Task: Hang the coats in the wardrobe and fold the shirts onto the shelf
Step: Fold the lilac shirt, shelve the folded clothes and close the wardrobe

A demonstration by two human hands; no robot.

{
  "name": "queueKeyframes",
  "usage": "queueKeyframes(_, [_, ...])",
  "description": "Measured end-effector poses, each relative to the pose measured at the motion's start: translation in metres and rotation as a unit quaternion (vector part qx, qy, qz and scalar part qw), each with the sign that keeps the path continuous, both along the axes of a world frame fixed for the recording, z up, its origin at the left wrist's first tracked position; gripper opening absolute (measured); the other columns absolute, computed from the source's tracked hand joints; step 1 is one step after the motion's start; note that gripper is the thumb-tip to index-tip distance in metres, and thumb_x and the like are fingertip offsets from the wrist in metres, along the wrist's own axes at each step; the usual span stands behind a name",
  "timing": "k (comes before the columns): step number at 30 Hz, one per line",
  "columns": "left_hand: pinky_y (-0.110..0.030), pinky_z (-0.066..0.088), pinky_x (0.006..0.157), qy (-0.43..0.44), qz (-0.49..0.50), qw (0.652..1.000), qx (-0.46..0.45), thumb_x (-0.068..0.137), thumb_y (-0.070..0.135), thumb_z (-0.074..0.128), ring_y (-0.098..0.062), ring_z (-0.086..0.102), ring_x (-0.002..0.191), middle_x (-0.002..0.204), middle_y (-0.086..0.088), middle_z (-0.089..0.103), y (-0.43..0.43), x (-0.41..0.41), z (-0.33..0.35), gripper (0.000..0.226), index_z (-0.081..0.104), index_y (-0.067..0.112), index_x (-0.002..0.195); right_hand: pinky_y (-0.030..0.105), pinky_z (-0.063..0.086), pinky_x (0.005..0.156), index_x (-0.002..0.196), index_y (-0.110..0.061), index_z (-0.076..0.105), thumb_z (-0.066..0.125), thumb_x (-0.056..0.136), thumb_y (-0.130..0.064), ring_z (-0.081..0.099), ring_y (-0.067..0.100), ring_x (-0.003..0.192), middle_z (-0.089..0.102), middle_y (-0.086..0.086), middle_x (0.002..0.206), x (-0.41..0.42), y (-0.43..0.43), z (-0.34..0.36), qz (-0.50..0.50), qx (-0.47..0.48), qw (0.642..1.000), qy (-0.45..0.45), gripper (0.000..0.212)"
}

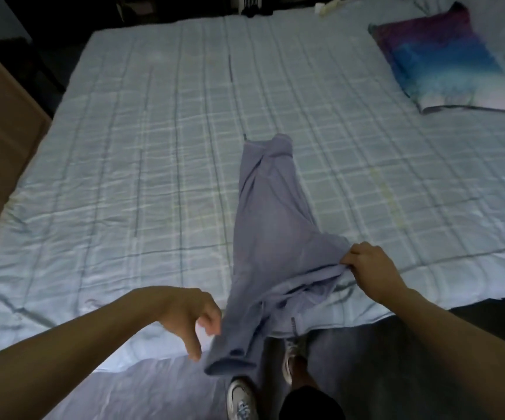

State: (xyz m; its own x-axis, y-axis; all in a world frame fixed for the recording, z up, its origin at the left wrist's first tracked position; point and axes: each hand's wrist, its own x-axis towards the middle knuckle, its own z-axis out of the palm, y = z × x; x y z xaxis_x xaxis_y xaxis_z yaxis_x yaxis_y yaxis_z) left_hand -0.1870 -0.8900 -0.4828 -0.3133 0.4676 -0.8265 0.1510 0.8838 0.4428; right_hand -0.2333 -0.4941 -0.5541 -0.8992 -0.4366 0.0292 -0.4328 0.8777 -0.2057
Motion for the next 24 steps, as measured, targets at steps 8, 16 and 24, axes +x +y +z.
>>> queueKeyframes(8, [-0.021, 0.051, 0.088, 0.224, 0.123, 0.964, 0.078, 0.089, 0.031, 0.071, -0.001, 0.066, 0.094, 0.103, 0.011, 0.071, -0.019, -0.072, -0.017, 0.02, 0.067, 0.027, 0.109, 0.043, 0.051, 0.056, 0.076, -0.004, 0.072, 0.072, 0.057, 0.019, 0.06, 0.035, 0.065, 0.065, 0.014, 0.075, 0.008, -0.01, -0.046, -0.061, -0.017, 0.998, 0.012, 0.029])
queueKeyframes(16, [-0.005, 0.045, 0.074, 0.255, 0.146, 0.944, 0.152, 0.088, 0.028, 0.072, 0.009, 0.064, 0.088, 0.092, 0.021, 0.069, 0.016, -0.121, -0.078, 0.015, 0.07, 0.029, 0.103, 0.045, 0.051, 0.077, 0.103, -0.002, 0.068, 0.064, 0.074, 0.013, 0.058, 0.036, 0.089, 0.062, 0.019, 0.105, 0.017, 0.007, -0.091, -0.239, -0.081, 0.968, -0.01, 0.033])
queueKeyframes(24, [-0.008, 0.042, 0.079, 0.299, 0.127, 0.926, 0.192, 0.088, 0.017, 0.073, -0.013, 0.063, 0.098, 0.114, 0.0, 0.068, 0.061, -0.138, -0.138, 0.028, 0.068, 0.015, 0.115, 0.032, 0.045, 0.072, 0.11, -0.008, 0.056, 0.047, 0.099, -0.037, 0.063, 0.033, 0.093, 0.067, 0.015, 0.103, 0.001, 0.001, -0.108, -0.55, -0.271, 0.773, -0.158, 0.033])
